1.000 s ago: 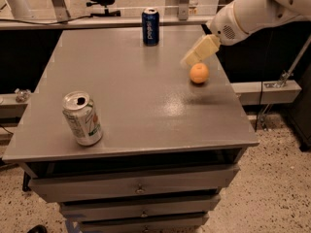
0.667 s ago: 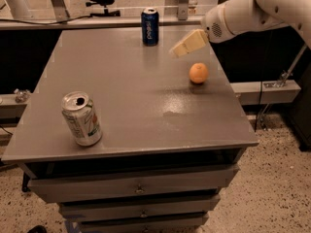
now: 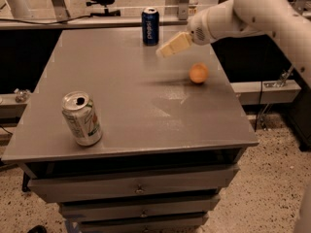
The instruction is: Pick pepsi can
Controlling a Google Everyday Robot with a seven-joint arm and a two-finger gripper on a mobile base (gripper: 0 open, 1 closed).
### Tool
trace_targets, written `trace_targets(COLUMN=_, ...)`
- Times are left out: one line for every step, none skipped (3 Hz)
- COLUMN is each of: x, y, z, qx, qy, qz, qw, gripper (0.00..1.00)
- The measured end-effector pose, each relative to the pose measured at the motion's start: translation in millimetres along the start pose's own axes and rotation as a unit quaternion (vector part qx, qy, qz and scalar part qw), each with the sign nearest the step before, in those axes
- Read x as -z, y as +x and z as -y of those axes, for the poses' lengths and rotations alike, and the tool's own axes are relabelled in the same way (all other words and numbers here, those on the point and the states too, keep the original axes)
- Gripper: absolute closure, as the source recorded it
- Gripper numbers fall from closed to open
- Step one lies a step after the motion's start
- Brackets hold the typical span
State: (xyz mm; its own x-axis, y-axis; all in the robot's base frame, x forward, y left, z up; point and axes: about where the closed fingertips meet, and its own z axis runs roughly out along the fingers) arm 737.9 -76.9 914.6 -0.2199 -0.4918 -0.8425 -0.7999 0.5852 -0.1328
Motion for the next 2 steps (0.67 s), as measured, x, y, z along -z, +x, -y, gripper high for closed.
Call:
trace_targets(x=-27.4, y=-8.8, z=17.7, qx=0.007, qy=0.03, qz=0.044, qw=0.9986, gripper=0.0)
trace_targets(x=-50.7, y=-19.6, z=45.3, qx=0.021, qy=0.073, qz=0.088, qw=0.9932, gripper=0.0)
